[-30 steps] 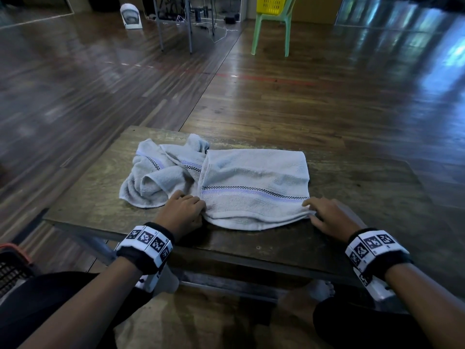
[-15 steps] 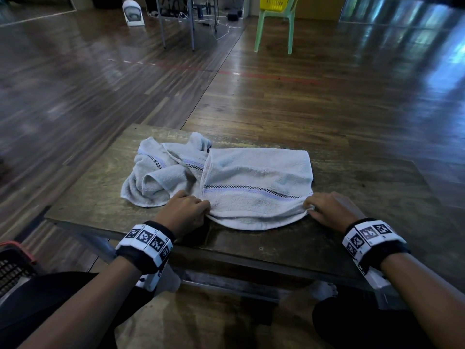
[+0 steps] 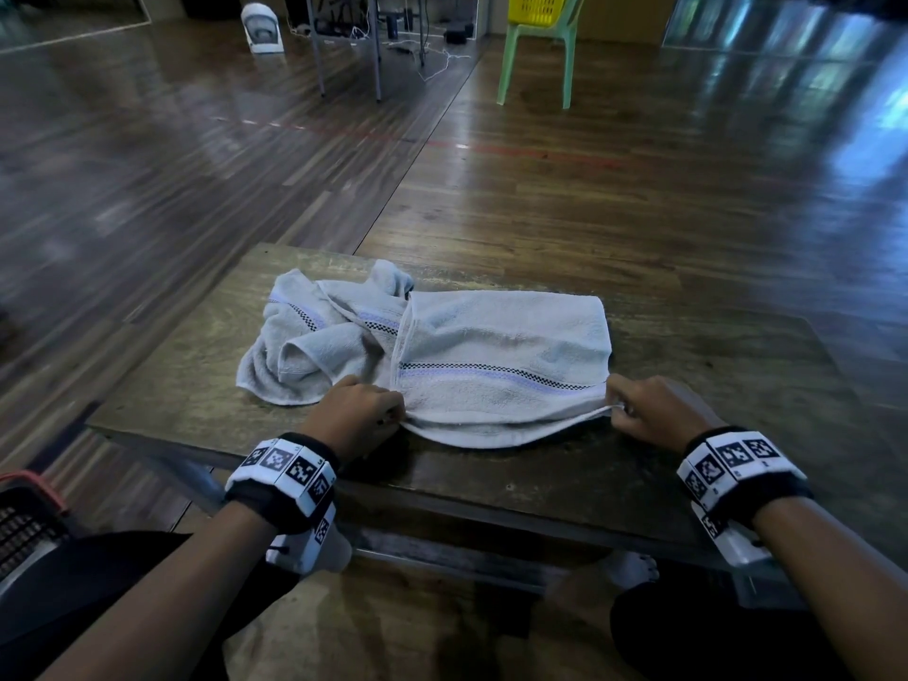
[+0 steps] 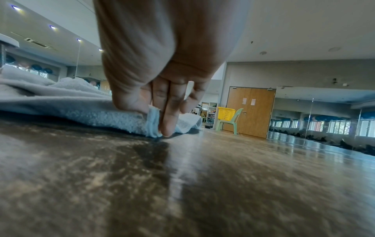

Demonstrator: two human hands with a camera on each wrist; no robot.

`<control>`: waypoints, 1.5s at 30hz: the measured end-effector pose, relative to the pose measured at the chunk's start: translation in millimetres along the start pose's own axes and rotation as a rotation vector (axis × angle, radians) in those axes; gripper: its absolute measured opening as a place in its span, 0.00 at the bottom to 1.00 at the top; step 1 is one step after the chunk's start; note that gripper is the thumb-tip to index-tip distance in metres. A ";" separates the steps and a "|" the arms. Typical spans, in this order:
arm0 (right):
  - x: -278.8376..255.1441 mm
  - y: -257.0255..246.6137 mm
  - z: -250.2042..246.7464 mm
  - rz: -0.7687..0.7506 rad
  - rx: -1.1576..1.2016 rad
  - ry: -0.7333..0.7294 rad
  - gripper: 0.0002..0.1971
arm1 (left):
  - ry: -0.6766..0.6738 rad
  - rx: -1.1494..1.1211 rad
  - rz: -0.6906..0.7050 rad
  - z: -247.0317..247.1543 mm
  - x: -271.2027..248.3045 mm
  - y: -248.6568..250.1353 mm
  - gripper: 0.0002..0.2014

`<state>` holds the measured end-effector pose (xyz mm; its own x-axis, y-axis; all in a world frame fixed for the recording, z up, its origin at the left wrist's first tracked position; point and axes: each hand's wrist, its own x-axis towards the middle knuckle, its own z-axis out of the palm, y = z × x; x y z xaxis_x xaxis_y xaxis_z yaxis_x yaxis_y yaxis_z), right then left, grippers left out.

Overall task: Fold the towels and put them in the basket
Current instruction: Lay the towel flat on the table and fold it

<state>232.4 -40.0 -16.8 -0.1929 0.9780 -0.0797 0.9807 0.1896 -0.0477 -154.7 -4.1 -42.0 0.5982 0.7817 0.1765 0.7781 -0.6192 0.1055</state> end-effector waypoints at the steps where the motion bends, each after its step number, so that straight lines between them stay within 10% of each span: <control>1: -0.3 -0.4 -0.5 0.000 0.003 -0.004 0.07 | 0.009 -0.010 -0.010 0.2 -0.2 -0.1 0.05; 34: -0.5 10.7 1.7 -0.015 0.143 0.038 0.03 | 0.120 -0.143 -0.137 -9.5 2.2 2.0 0.04; 45: -15.3 9.1 -4.4 0.013 0.241 0.146 0.15 | 0.136 -0.161 -0.099 -23.0 3.4 3.2 0.06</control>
<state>244.4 -52.8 -11.7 -0.1566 0.9857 0.0617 0.9439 0.1677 -0.2845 -154.5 -5.1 -18.6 0.4802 0.8290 0.2867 0.7846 -0.5521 0.2820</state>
